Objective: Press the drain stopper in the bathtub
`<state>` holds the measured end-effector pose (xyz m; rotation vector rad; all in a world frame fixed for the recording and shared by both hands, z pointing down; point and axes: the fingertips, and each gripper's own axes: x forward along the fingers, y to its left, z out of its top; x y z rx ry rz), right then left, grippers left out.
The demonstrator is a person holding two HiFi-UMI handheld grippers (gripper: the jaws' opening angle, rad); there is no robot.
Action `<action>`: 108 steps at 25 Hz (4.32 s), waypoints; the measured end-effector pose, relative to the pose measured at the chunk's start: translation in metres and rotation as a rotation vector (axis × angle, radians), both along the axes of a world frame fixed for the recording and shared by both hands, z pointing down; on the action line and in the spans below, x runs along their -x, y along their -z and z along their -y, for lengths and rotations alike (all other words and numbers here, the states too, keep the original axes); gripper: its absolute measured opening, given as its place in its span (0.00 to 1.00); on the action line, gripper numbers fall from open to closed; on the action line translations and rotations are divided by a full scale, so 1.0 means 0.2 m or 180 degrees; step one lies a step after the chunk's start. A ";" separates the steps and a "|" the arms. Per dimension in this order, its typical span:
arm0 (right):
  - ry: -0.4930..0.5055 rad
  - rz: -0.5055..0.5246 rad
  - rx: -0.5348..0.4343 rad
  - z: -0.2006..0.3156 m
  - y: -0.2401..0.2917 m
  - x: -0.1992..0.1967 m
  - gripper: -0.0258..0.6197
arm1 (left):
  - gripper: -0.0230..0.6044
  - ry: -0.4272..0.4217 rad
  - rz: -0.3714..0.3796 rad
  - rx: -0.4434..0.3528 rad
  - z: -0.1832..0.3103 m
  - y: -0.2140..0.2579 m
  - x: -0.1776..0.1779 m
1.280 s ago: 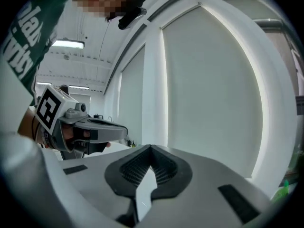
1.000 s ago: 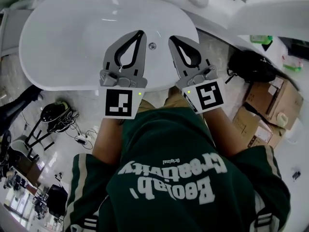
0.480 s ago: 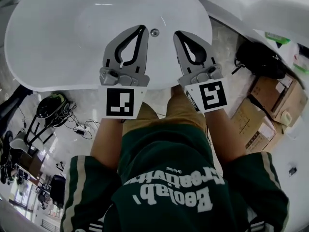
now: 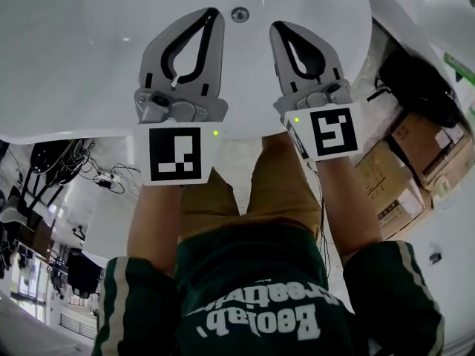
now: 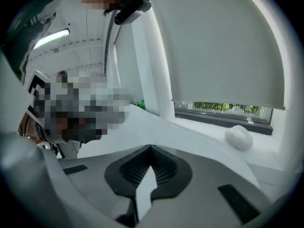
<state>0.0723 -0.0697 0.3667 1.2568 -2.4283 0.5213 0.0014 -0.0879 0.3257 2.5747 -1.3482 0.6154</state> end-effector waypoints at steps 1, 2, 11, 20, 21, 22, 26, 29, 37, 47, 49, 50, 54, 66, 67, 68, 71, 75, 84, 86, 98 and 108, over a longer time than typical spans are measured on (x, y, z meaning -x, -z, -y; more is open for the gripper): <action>0.0026 0.0007 0.0024 -0.01 -0.05 0.01 0.05 | 0.05 0.0026 -0.0004 0.0015 -0.01 -0.05 0.01; 0.0047 0.0008 0.0055 -0.03 -0.10 0.02 0.05 | 0.05 0.0046 -0.0014 0.0044 -0.01 -0.10 0.01; 0.0202 -0.0196 0.0332 -0.09 -0.58 0.04 0.05 | 0.05 0.0059 -0.0038 0.0235 -0.06 -0.48 0.03; 0.0401 -0.0325 0.0503 -0.09 -0.98 0.14 0.05 | 0.05 0.0114 -0.0089 0.0323 -0.06 -0.79 0.11; 0.0423 -0.0338 0.0535 -0.09 -1.04 0.15 0.05 | 0.05 0.0088 -0.0065 0.0352 -0.07 -0.82 0.11; 0.0435 -0.0357 0.0583 -0.10 -1.09 0.16 0.05 | 0.05 0.0065 -0.0048 0.0385 -0.09 -0.86 0.11; 0.0535 -0.0464 0.0735 -0.08 -1.34 0.19 0.05 | 0.05 0.0075 -0.0110 0.0501 -0.11 -0.97 0.14; 0.0619 -0.0559 0.0865 -0.07 -1.52 0.23 0.05 | 0.05 0.0105 -0.0140 0.0611 -0.12 -1.06 0.17; 0.0708 -0.0931 0.1241 -0.08 -1.97 0.24 0.05 | 0.05 0.0079 -0.0258 0.0757 -0.11 -1.17 0.25; 0.1089 -0.1489 0.1586 -0.12 -2.42 0.21 0.05 | 0.05 0.0205 -0.0312 0.0883 -0.07 -1.21 0.31; 0.1118 -0.1574 0.1647 -0.13 -2.49 0.22 0.05 | 0.05 0.0190 -0.0309 0.0872 -0.07 -1.23 0.32; 0.1121 -0.1611 0.1679 -0.13 -2.51 0.23 0.05 | 0.05 0.0187 -0.0306 0.0873 -0.07 -1.24 0.34; 0.1132 -0.1769 0.1797 -0.14 -2.60 0.20 0.05 | 0.05 0.0168 -0.0280 0.0894 -0.08 -1.28 0.37; 0.1509 -0.2266 0.1723 -0.13 -2.63 0.18 0.05 | 0.05 0.0237 -0.0335 0.1002 -0.09 -1.29 0.39; 0.1620 -0.2339 0.1657 -0.13 -2.63 0.18 0.05 | 0.05 0.0256 -0.0365 0.1017 -0.09 -1.29 0.39; 0.1705 -0.2378 0.1604 -0.13 -2.63 0.18 0.05 | 0.05 0.0272 -0.0379 0.1044 -0.09 -1.30 0.39; 0.1803 -0.2390 0.1539 -0.13 -2.63 0.19 0.05 | 0.05 0.0272 -0.0382 0.1092 -0.11 -1.31 0.38; 0.1722 -0.2386 0.1583 -0.14 -2.64 0.19 0.05 | 0.05 0.0260 -0.0383 0.1122 -0.13 -1.33 0.37; 0.1585 -0.2319 0.1642 -0.13 -2.62 0.18 0.05 | 0.05 0.0251 -0.0375 0.1219 -0.13 -1.36 0.37; 0.1539 -0.2300 0.1653 -0.14 -2.62 0.18 0.05 | 0.05 0.0228 -0.0391 0.1206 -0.13 -1.35 0.37; 0.1384 -0.2267 0.1590 -0.14 -2.57 0.19 0.05 | 0.05 0.0061 -0.0324 0.1123 -0.09 -1.28 0.29; 0.1458 -0.2184 0.1624 -0.14 -2.57 0.19 0.05 | 0.05 0.0051 -0.0162 0.1270 -0.11 -1.34 0.27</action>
